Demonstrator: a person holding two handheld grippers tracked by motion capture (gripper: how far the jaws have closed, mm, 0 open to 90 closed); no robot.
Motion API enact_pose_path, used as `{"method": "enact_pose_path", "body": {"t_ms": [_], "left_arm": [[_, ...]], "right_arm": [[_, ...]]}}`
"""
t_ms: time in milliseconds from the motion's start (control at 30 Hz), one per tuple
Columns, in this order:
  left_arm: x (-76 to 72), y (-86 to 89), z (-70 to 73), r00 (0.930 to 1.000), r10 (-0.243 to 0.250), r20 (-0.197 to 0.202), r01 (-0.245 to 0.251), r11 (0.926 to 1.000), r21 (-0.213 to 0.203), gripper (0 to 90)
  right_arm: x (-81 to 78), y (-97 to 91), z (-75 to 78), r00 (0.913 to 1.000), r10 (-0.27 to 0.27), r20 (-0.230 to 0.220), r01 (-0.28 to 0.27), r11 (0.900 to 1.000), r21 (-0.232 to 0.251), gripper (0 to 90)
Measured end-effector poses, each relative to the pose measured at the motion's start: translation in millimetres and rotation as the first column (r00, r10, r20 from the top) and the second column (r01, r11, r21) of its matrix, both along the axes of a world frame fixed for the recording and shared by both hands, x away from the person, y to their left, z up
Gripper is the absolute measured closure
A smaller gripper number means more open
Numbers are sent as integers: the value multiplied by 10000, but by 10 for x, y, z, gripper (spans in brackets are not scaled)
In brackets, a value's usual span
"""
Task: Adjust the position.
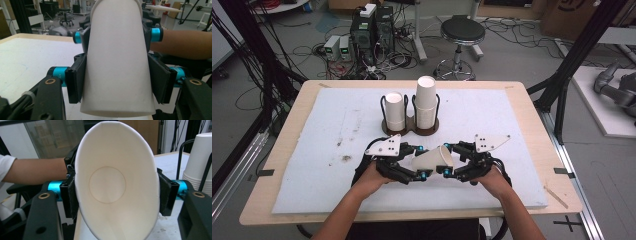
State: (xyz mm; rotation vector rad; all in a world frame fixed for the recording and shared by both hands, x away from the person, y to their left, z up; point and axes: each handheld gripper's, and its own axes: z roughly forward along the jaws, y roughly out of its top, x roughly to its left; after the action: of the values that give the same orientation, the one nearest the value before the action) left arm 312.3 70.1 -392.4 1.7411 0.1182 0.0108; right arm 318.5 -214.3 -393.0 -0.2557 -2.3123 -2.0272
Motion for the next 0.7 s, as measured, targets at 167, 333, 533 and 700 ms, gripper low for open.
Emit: {"method": "enact_pose_path", "body": {"t_ms": [167,333,533,700], "left_arm": [[-13,-45,-29,9998,173,-83,-168,9979,620,368],[-42,-57,28,9956,772,528,-840,9863,1423,259],[-56,-98,57,9930,767,895,-934,9750,2014,264],[-52,-133,22,9935,571,985,-785,9702,2291,350]], "right_arm": [[2,-6,2,9995,98,287,-88,9993,-366,386],[8,-15,-2,9993,-134,355,159,9971,-738,387],[9,11,-8,9994,-208,286,236,9945,-1023,383],[5,30,-1,9994,-210,285,240,9939,-1077,382]]}}
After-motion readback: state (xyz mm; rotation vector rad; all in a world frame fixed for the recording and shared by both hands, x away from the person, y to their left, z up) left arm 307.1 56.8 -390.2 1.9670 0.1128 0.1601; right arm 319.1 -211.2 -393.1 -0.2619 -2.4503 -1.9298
